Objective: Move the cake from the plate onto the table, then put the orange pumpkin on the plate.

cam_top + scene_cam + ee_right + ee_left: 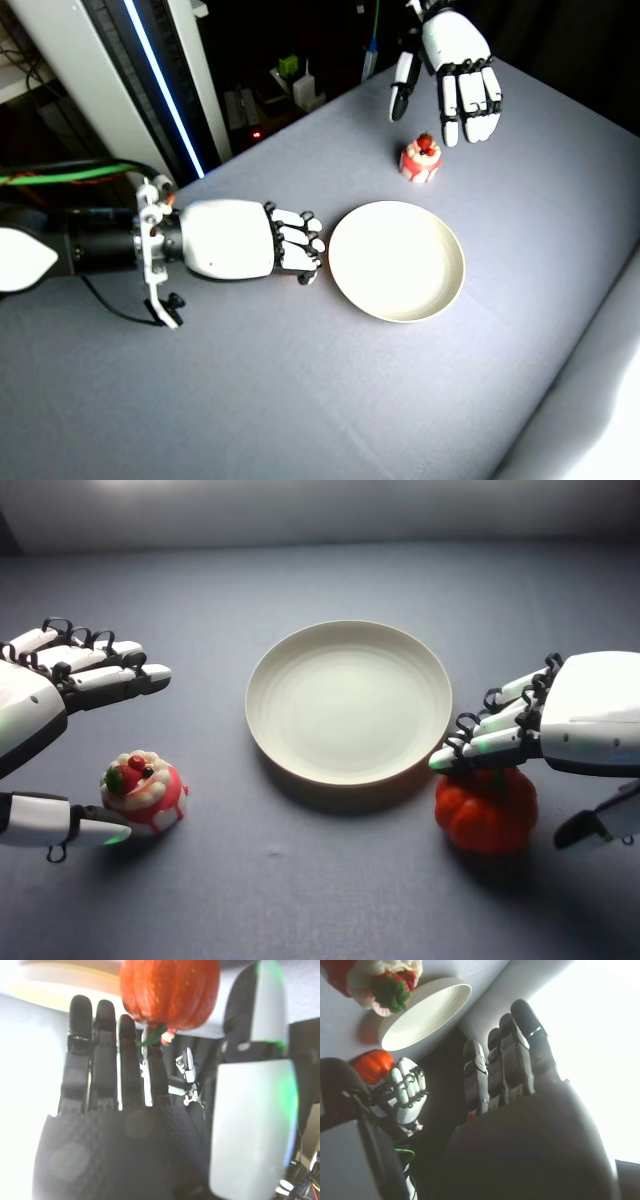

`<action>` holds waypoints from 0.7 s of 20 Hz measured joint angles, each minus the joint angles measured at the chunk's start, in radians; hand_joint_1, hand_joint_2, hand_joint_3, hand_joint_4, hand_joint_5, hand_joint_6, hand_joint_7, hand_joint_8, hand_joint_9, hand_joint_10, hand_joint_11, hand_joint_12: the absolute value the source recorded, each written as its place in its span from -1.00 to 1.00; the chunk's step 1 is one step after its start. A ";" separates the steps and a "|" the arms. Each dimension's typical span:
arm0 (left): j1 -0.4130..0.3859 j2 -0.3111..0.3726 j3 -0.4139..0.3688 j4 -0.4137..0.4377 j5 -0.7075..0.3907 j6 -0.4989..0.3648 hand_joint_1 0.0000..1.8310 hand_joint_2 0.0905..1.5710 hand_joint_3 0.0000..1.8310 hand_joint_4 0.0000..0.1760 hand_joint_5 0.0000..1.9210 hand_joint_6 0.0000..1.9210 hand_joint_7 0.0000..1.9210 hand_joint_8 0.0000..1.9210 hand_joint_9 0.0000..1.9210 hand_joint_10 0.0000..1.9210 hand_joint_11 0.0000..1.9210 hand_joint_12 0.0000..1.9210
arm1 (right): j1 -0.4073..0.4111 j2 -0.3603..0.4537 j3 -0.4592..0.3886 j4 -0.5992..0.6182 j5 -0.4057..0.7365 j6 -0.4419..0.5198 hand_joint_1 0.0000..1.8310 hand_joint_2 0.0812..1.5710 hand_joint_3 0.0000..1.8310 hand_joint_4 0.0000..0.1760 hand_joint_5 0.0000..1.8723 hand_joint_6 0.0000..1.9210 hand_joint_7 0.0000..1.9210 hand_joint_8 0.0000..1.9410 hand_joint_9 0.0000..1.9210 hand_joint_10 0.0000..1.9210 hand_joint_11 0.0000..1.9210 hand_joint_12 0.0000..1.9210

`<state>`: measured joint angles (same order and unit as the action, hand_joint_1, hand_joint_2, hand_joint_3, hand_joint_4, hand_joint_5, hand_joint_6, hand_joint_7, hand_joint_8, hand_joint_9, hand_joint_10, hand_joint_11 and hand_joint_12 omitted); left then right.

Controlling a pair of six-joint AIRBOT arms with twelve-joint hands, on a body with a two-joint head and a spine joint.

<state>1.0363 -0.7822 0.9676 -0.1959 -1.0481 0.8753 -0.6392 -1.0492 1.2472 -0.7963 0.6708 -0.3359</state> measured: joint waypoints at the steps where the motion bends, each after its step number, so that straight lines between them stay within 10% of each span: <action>1: 0.008 0.000 0.000 -0.003 -0.005 -0.002 -0.07 0.03 -1.00 -0.01 -0.66 -1.00 -0.77 -1.00 -0.73 -0.99 -1.00 -0.10 | 0.007 -0.005 0.000 0.005 0.006 0.000 0.40 0.20 -1.00 -1.00 -0.23 -1.00 -0.25 -0.93 -0.17 0.03 -0.03 0.40; 4: 0.030 0.000 0.000 -0.027 -0.021 -0.010 -0.07 0.04 -1.00 0.04 -0.65 -1.00 -0.76 -1.00 -0.72 -1.00 -1.00 -0.10 | 0.007 -0.007 0.000 0.007 0.012 0.002 0.33 0.26 -1.00 -1.00 -0.17 -0.69 -0.60 0.52 -0.25 0.90 0.09 0.93; 7: 0.045 0.000 0.000 -0.036 -0.034 -0.016 -0.12 0.03 -1.00 0.08 -0.65 -1.00 -0.75 -1.00 -0.73 -1.00 -1.00 -0.14 | 0.007 -0.009 0.000 0.008 0.016 0.003 0.37 0.20 -1.00 -1.00 -0.47 -0.01 -0.69 0.68 -0.26 0.94 0.09 0.93; 10: 0.053 0.000 0.000 -0.037 -0.050 -0.026 -0.12 0.04 -1.00 0.13 -0.64 -1.00 -0.76 -1.00 -0.75 -1.00 -1.00 -0.16 | 0.007 -0.006 0.000 0.026 0.021 0.004 0.46 0.23 -1.00 -1.00 -0.49 0.39 -0.39 0.79 0.06 0.89 0.26 0.95; 13: 0.060 0.000 0.000 -0.042 -0.048 -0.032 -0.14 0.05 -1.00 0.15 -0.64 -1.00 -0.76 -1.00 -0.76 -1.00 -1.00 -0.20 | 0.006 0.025 0.000 0.079 0.065 0.009 0.25 0.45 -0.99 -1.00 -0.10 0.28 -0.32 1.00 0.24 1.00 0.43 1.00; 14: 0.064 0.000 0.000 -0.046 -0.051 -0.032 -0.15 0.05 -1.00 0.22 -0.65 -1.00 -0.76 -1.00 -0.75 -1.00 -1.00 -0.20 | 0.009 0.037 0.004 0.103 0.097 0.009 0.44 0.34 -1.00 -1.00 -0.35 0.52 -0.33 1.00 0.21 1.00 0.41 1.00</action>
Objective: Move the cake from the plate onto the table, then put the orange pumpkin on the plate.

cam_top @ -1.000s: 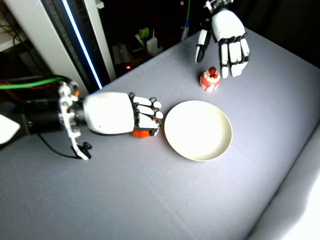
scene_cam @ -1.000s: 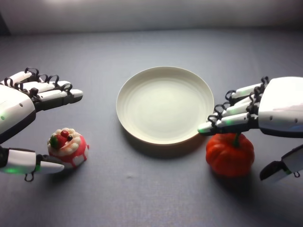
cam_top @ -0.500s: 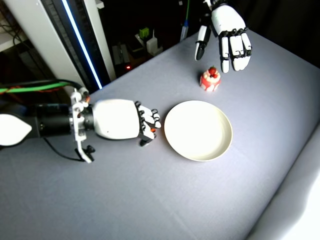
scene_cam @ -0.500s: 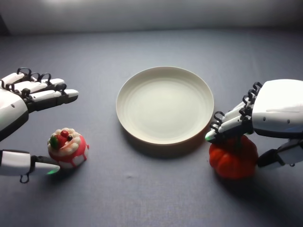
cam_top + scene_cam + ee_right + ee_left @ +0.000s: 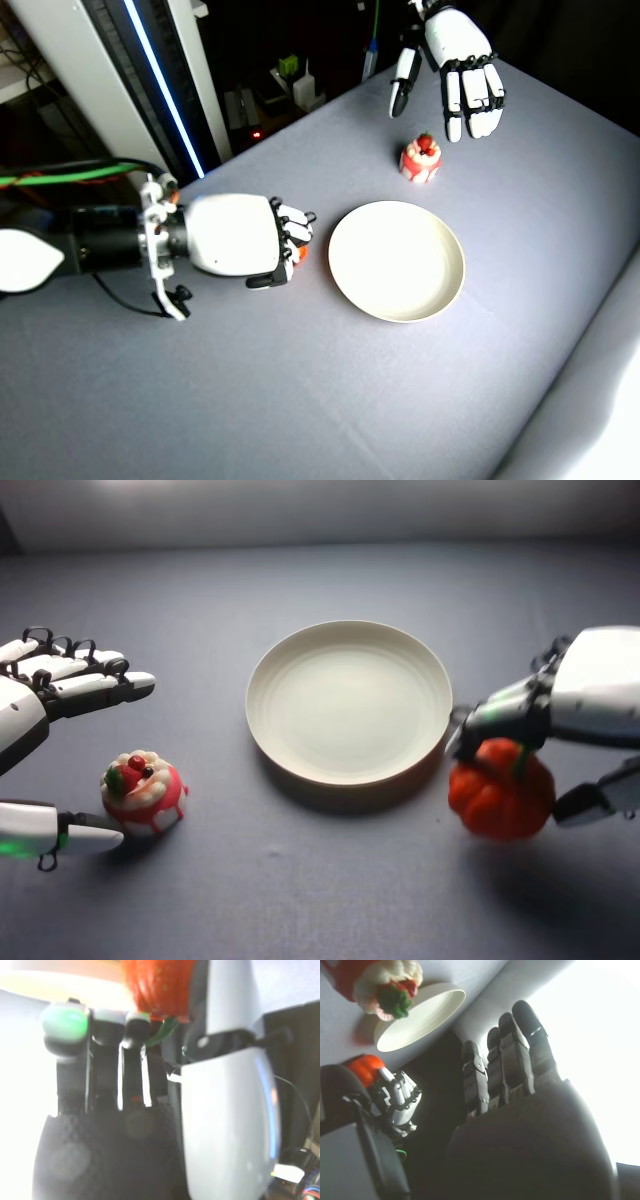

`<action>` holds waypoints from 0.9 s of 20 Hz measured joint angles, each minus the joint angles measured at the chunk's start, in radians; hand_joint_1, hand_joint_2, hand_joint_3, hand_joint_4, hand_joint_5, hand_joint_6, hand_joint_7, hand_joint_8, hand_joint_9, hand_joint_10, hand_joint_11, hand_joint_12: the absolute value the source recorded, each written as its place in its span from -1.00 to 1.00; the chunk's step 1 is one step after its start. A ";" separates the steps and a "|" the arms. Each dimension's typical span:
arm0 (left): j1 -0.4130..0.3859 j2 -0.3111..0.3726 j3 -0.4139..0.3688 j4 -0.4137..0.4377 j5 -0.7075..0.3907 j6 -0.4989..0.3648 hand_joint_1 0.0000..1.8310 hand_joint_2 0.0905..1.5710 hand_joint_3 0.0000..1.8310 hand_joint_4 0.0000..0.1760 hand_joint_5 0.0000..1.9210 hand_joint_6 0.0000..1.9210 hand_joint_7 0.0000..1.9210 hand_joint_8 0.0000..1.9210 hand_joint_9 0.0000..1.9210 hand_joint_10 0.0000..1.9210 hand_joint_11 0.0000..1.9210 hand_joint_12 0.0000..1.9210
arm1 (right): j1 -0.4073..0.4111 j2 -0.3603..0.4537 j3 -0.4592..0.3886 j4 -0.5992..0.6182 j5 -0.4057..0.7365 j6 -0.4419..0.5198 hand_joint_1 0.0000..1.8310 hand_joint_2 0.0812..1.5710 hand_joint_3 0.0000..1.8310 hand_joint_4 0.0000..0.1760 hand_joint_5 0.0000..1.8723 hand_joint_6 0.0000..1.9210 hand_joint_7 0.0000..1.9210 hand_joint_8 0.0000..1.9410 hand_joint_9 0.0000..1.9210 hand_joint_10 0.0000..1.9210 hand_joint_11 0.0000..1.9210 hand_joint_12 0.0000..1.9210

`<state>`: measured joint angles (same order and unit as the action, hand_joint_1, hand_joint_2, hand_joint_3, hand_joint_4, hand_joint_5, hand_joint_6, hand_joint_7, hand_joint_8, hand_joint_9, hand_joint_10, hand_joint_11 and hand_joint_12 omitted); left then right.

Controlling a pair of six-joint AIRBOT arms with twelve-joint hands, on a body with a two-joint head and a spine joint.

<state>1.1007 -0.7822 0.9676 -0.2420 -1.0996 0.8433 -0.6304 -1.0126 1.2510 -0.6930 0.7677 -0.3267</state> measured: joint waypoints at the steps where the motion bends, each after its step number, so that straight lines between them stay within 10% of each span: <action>1: 0.000 0.000 0.000 -0.002 -0.002 0.000 -0.14 0.04 -1.00 0.10 -0.63 -0.99 -0.74 -0.99 -0.73 -0.99 -0.98 -0.19 | 0.013 0.003 0.005 0.007 0.011 0.001 0.28 0.44 -0.97 -1.00 -0.16 0.34 -0.38 1.00 0.04 1.00 0.26 1.00; 4: 0.013 0.000 -0.009 -0.007 -0.028 -0.007 -0.13 0.02 -1.00 0.05 -0.61 -0.99 -0.72 -0.99 -0.71 -0.99 -0.95 -0.16 | 0.081 -0.010 0.038 0.056 0.056 -0.001 0.24 0.44 -1.00 -1.00 -0.07 0.25 -0.32 0.87 -0.23 0.99 -0.20 1.00; 9: 0.056 0.000 -0.021 -0.043 -0.073 -0.016 -0.06 0.01 -1.00 -0.24 -0.63 -1.00 -0.72 -0.99 -0.65 -0.97 -0.91 -0.15 | 0.193 -0.185 0.204 0.083 -0.011 -0.003 0.47 0.19 -1.00 -1.00 -0.34 0.82 -0.27 0.88 -0.32 0.94 -0.38 1.00; 11: 0.068 0.000 -0.021 -0.051 -0.091 -0.026 -0.08 0.02 -1.00 -0.15 -0.65 -1.00 -0.74 -1.00 -0.66 -1.00 -0.90 -0.19 | 0.216 -0.264 0.259 0.058 -0.087 -0.003 0.56 0.18 -1.00 -1.00 -0.26 0.57 -0.18 0.52 -0.19 0.55 -0.32 0.73; 14: 0.070 0.000 -0.021 -0.062 -0.098 -0.026 -0.11 0.04 -0.99 -0.08 -0.65 -1.00 -0.76 -1.00 -0.69 -1.00 -0.93 -0.20 | 0.231 -0.329 0.297 0.000 -0.174 -0.002 0.28 0.37 -0.97 -1.00 -0.11 0.24 -0.42 0.59 -0.38 0.78 -0.30 0.97; 15: 0.070 0.000 -0.021 -0.059 -0.100 -0.026 -0.11 0.04 -1.00 0.13 -0.66 -1.00 -0.77 -1.00 -0.71 -1.00 -0.95 -0.21 | 0.235 -0.338 0.299 -0.008 -0.190 -0.002 0.11 0.26 -1.00 -0.87 -0.40 -0.31 -0.69 0.12 -0.57 0.53 -0.44 0.81; 16: 0.070 0.000 -0.021 -0.057 -0.102 -0.027 -0.11 0.04 -1.00 0.09 -0.65 -1.00 -0.77 -1.00 -0.71 -1.00 -0.95 -0.21 | 0.236 -0.337 0.299 -0.014 -0.195 -0.002 -0.02 0.14 -1.00 -0.14 -0.59 -0.75 -0.77 -0.55 -0.77 -0.25 -0.89 0.45; 18: 0.070 0.000 -0.021 -0.057 -0.104 -0.029 -0.11 0.04 -1.00 0.19 -0.66 -1.00 -0.78 -1.00 -0.71 -1.00 -0.95 -0.22 | 0.241 -0.331 0.297 -0.017 -0.206 -0.002 -0.12 0.06 -1.00 0.05 -0.78 -0.98 -0.81 -0.96 -0.82 -0.85 -1.00 -0.14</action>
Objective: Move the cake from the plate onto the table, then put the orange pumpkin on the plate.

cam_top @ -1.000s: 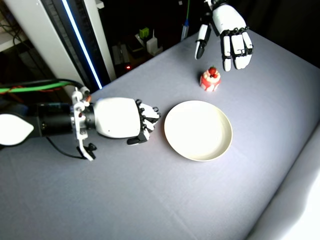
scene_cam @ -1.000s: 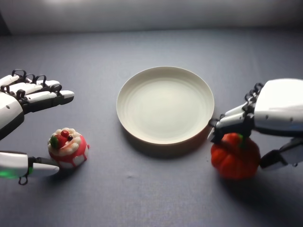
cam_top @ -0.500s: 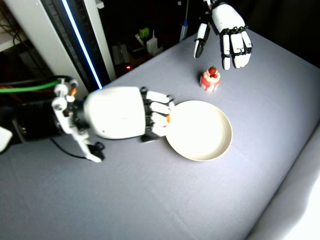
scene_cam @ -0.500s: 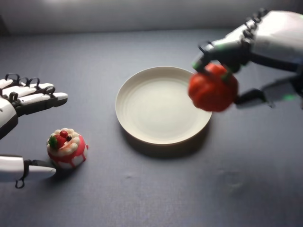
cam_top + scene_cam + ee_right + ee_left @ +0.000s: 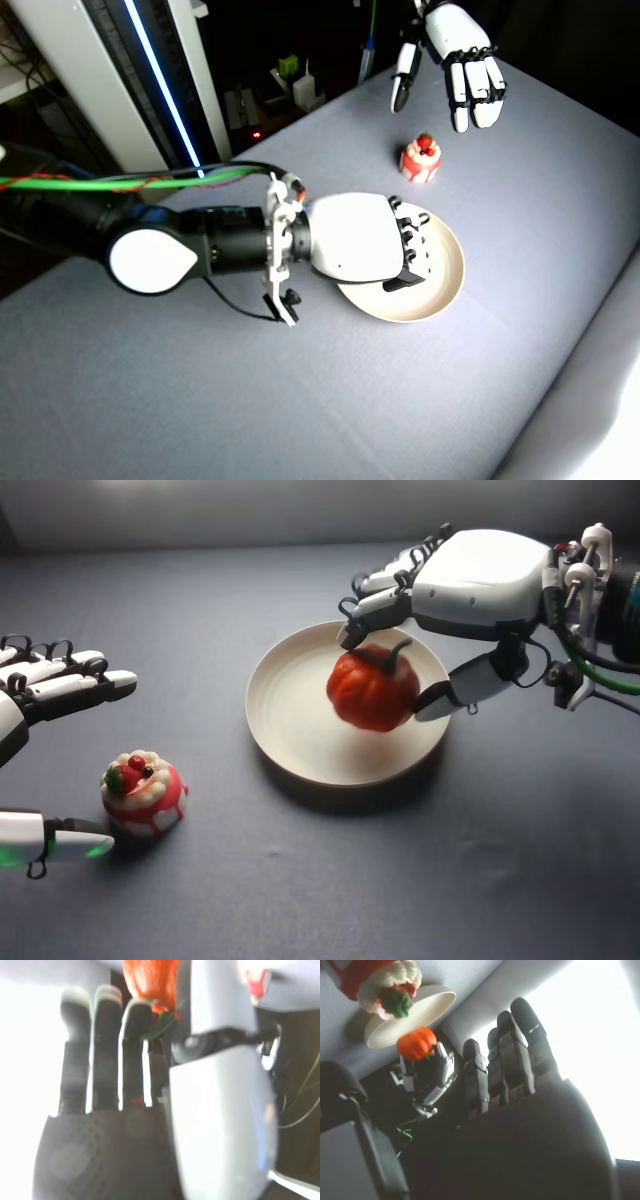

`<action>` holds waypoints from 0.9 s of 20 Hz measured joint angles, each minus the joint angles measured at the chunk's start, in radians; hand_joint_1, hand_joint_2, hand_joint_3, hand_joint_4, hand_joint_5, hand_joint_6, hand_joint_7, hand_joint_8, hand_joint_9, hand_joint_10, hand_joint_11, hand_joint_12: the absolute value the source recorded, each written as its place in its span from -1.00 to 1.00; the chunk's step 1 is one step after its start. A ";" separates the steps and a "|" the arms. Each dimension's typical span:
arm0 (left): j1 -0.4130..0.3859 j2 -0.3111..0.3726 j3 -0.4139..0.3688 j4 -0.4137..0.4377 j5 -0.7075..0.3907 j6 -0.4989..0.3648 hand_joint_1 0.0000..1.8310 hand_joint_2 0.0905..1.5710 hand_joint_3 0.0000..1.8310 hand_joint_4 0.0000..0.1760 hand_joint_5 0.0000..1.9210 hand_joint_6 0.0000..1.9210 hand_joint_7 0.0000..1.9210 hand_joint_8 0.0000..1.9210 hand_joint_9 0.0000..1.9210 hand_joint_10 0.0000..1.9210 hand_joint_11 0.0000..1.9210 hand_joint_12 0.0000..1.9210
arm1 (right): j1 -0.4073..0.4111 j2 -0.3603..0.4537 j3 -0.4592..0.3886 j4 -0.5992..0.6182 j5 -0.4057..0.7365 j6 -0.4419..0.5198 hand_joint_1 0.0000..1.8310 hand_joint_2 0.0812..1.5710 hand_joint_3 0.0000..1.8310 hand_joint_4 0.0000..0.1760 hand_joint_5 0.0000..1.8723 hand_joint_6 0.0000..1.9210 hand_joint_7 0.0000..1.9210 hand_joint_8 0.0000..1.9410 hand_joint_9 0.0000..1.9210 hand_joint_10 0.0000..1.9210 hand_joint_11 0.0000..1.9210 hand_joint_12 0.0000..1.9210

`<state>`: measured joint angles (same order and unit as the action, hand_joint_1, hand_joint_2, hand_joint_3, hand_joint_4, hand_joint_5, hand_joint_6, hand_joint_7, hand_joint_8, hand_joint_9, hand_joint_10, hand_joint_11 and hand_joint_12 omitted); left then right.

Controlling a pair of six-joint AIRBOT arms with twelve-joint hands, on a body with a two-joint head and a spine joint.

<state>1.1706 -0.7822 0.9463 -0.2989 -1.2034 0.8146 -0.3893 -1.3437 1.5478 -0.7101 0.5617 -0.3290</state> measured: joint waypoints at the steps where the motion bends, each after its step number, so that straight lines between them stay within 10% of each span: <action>1: 0.000 0.000 0.000 0.001 -0.002 -0.001 -0.11 0.04 -1.00 0.12 -0.65 -1.00 -0.78 -1.00 -0.72 -1.00 -0.95 -0.22 | 0.003 0.005 -0.010 0.004 -0.004 -0.001 -0.18 0.04 -1.00 0.37 -0.89 -1.00 -0.87 -0.99 -0.85 -0.92 -1.00 -0.33; 3: 0.006 0.000 -0.001 0.001 -0.009 -0.006 -0.13 0.05 -0.99 0.00 -0.66 -1.00 -0.78 -1.00 -0.71 -1.00 -0.95 -0.22 | 0.011 0.031 -0.048 0.004 0.003 -0.001 -0.20 0.00 -1.00 0.83 -0.98 -1.00 -0.94 -0.99 -0.93 -0.99 -1.00 -0.63; 9: 0.045 0.014 -0.022 -0.013 -0.099 -0.053 -0.13 0.02 -1.00 0.04 -0.63 -0.99 -0.74 -0.99 -0.71 -1.00 -0.97 -0.23 | -0.022 0.258 -0.214 0.181 0.214 -0.057 -0.09 0.00 -1.00 0.97 -0.98 -1.00 -0.98 -1.00 -0.96 -0.99 -1.00 -0.35; 10: 0.057 0.013 -0.025 -0.014 -0.130 -0.066 -0.09 0.00 -1.00 -0.22 -0.60 -1.00 -0.71 -0.99 -0.70 -1.00 -0.98 -0.23 | -0.051 0.288 -0.235 0.223 0.264 -0.068 -0.03 0.00 -1.00 0.39 -0.94 -0.99 -0.94 -0.99 -0.94 -0.99 -1.00 -0.56; 12: 0.079 0.013 -0.026 -0.002 -0.187 -0.111 -0.11 0.00 -1.00 -0.20 -0.59 -1.00 -0.68 -0.99 -0.71 -1.00 -1.00 -0.23 | -0.133 0.329 -0.272 0.283 0.356 -0.073 -0.01 0.00 -1.00 0.49 -0.93 -1.00 -0.94 -1.00 -0.99 -1.00 -1.00 -0.96; 14: 0.090 0.013 -0.026 0.000 -0.236 -0.146 -0.03 0.01 -1.00 -0.05 -0.63 -1.00 -0.72 -1.00 -0.76 -1.00 -1.00 -0.25 | -0.215 0.355 -0.302 0.352 0.443 -0.075 -0.11 0.05 -0.99 -0.15 -0.90 -0.99 -0.90 -0.98 -0.94 -0.98 -0.94 -0.97; 15: 0.090 0.013 -0.026 -0.002 -0.265 -0.156 -0.05 0.02 -1.00 0.49 -0.67 -1.00 -0.77 -1.00 -0.78 -1.00 -1.00 -0.18 | -0.248 0.366 -0.314 0.391 0.492 -0.076 -0.05 0.00 -0.99 0.04 -0.87 -0.99 -0.87 -0.99 -0.90 -1.00 -0.99 -0.67; 18: 0.089 0.013 -0.026 -0.001 -0.353 -0.171 -0.08 0.05 -1.00 0.14 -0.75 -1.00 -0.82 -1.00 -0.81 -1.00 -1.00 -0.25 | -0.343 0.380 -0.338 0.512 0.629 -0.077 0.00 0.01 -1.00 -0.52 -0.87 -1.00 -0.84 -0.99 -0.88 -1.00 -1.00 -0.62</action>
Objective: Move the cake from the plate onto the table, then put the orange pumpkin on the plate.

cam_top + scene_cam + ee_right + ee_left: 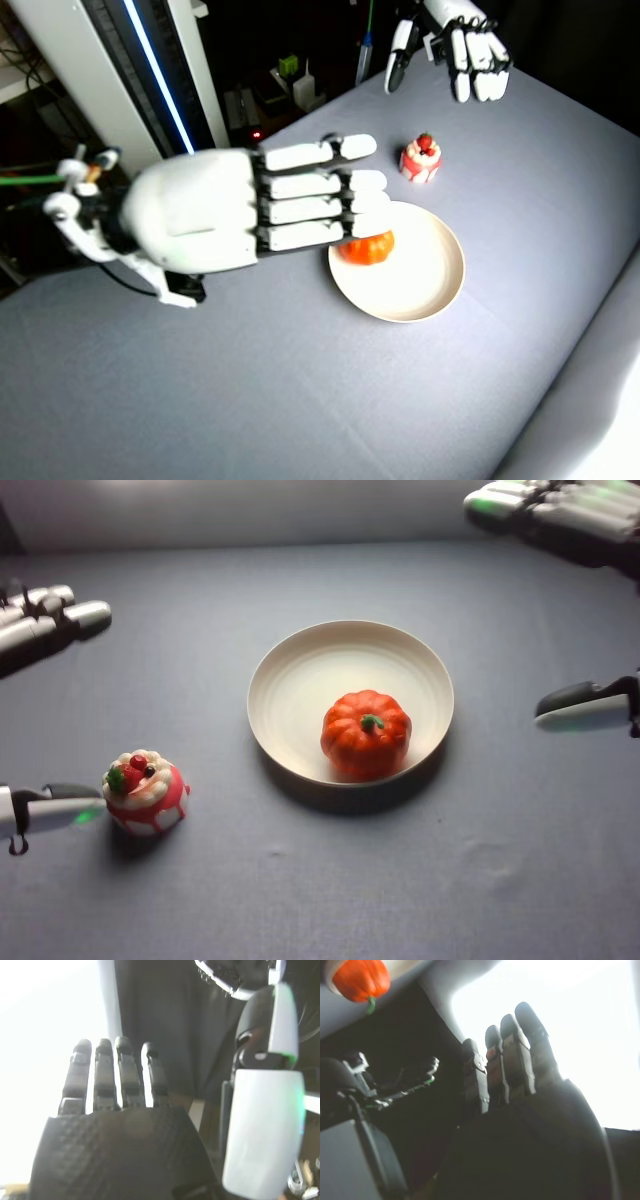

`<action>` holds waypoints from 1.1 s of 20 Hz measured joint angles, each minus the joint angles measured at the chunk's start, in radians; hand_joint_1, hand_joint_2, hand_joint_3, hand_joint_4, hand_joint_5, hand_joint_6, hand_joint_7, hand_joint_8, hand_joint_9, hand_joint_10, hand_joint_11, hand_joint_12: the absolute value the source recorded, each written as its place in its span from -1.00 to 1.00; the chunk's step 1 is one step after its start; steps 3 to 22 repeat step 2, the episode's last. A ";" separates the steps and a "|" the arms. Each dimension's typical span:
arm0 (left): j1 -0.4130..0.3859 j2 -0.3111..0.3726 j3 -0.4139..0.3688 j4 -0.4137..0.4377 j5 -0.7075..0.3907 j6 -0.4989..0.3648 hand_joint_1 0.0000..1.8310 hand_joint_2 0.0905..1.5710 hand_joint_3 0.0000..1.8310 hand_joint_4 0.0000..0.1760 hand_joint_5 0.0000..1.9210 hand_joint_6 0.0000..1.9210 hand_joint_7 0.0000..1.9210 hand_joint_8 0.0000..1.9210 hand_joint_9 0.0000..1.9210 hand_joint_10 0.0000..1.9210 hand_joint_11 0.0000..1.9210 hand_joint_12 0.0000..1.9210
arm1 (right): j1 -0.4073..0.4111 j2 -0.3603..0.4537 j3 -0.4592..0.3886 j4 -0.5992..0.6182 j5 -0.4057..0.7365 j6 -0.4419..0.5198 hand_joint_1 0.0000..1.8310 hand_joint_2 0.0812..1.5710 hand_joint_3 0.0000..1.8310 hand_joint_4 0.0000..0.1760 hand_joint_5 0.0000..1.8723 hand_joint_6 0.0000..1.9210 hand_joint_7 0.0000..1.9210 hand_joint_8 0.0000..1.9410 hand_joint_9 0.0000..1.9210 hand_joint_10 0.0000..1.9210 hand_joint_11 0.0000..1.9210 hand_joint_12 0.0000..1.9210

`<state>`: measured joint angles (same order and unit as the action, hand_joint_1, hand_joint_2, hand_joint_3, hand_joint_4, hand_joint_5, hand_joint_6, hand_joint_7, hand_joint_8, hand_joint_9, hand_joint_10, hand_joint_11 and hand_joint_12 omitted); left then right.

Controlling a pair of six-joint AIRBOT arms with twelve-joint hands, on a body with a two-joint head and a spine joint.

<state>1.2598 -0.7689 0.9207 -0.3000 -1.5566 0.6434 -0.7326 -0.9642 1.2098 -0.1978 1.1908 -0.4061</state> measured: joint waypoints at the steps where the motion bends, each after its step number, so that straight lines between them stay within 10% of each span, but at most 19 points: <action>1: -0.011 0.000 0.003 0.005 -0.023 -0.008 -0.09 0.04 -1.00 0.25 -0.79 -1.00 -0.84 -1.00 -0.82 -1.00 -1.00 -0.14 | -0.044 0.008 -0.013 0.035 0.048 0.000 0.04 -0.02 -1.00 -0.39 -0.87 -1.00 -0.84 -1.00 -0.87 -1.00 -1.00 -0.54; 22: -0.026 0.000 0.007 0.007 -0.034 -0.015 -0.13 0.05 -1.00 0.12 -0.81 -1.00 -0.85 -1.00 -0.82 -1.00 -1.00 -0.02 | -0.084 0.014 -0.027 0.072 0.096 -0.001 0.04 -0.01 -1.00 -0.22 -0.86 -1.00 -0.85 -1.00 -0.87 -1.00 -1.00 -0.49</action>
